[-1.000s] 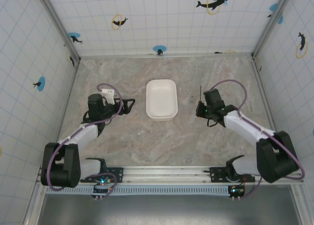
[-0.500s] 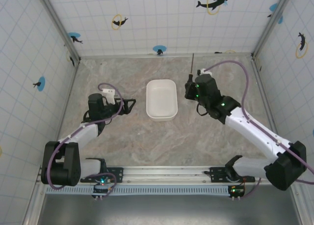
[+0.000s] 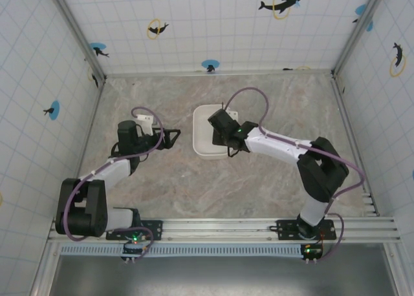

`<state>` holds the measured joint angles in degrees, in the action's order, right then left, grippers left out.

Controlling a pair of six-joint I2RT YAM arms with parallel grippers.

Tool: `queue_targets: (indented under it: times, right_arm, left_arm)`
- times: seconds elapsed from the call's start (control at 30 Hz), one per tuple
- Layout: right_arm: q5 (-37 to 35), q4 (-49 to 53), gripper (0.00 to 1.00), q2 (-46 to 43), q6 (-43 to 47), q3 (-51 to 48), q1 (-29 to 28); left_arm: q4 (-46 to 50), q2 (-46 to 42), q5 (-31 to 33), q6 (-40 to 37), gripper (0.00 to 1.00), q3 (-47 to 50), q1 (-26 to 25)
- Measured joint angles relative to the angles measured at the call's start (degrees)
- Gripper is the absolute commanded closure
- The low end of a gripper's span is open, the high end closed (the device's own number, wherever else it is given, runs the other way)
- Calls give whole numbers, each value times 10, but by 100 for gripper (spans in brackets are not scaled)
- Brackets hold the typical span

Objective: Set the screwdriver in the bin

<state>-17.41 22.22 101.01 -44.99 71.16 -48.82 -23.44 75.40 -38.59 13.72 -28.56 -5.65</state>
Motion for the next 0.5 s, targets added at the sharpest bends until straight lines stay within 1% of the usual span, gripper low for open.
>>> queue_targets:
  times: [0.5]
  right_arm:
    - [19, 21, 100, 93, -4, 71, -2]
  left_arm:
    - [-6, 13, -5, -2, 2, -6, 0]
